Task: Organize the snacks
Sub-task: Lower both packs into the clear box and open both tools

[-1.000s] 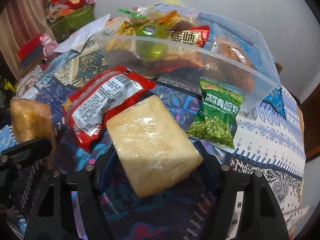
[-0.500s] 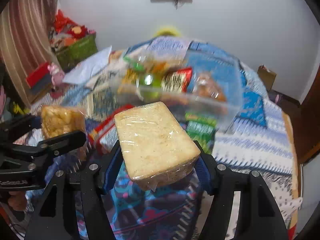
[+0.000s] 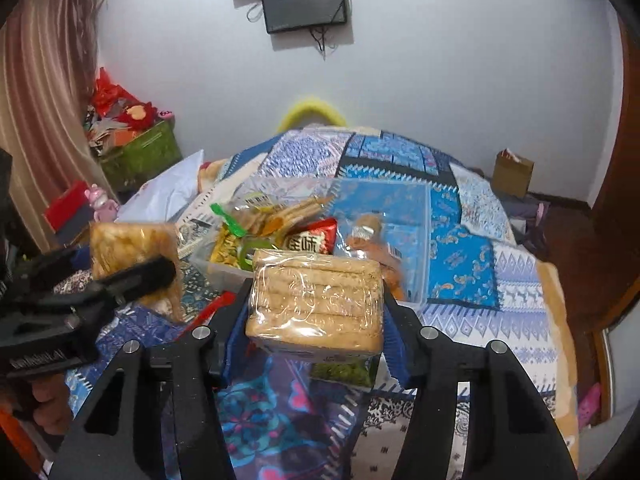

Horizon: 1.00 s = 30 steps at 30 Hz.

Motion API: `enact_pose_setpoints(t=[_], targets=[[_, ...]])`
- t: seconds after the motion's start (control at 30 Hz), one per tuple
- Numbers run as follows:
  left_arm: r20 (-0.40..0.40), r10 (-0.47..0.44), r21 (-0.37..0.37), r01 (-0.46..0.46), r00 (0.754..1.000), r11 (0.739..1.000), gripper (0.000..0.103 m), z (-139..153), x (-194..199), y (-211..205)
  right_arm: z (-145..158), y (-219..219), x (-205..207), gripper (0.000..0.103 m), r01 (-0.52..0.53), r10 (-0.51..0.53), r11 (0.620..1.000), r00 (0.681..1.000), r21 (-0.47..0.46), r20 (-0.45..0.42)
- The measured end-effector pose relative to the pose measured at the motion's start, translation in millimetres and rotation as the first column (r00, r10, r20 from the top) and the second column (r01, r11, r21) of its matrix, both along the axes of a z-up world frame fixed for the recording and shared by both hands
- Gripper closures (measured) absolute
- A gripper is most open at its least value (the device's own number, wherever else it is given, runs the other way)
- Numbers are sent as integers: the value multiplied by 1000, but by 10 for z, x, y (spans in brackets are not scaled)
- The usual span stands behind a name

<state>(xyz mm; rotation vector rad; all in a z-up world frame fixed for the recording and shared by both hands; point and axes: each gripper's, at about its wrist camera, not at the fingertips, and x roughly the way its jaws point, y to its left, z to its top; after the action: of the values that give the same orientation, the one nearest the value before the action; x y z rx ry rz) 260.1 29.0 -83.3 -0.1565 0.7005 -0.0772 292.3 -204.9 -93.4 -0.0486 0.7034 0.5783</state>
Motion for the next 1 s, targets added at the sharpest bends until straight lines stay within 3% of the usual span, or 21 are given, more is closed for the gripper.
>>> enact_pose_setpoints(t=[0.2, 0.67, 1.0], targets=[[-19, 11, -24, -12, 1000, 1000, 28, -84, 136, 67, -122, -76, 65, 51, 13, -12, 999, 999, 31, -33], [-50, 21, -8, -21, 999, 1000, 28, -170, 944, 110, 248, -65, 678, 51, 107, -111, 992, 991, 62, 70], [-116, 46, -3, -47, 992, 999, 28, -431, 1631, 189, 34, 119, 1225, 51, 140, -143, 985, 989, 105, 26]])
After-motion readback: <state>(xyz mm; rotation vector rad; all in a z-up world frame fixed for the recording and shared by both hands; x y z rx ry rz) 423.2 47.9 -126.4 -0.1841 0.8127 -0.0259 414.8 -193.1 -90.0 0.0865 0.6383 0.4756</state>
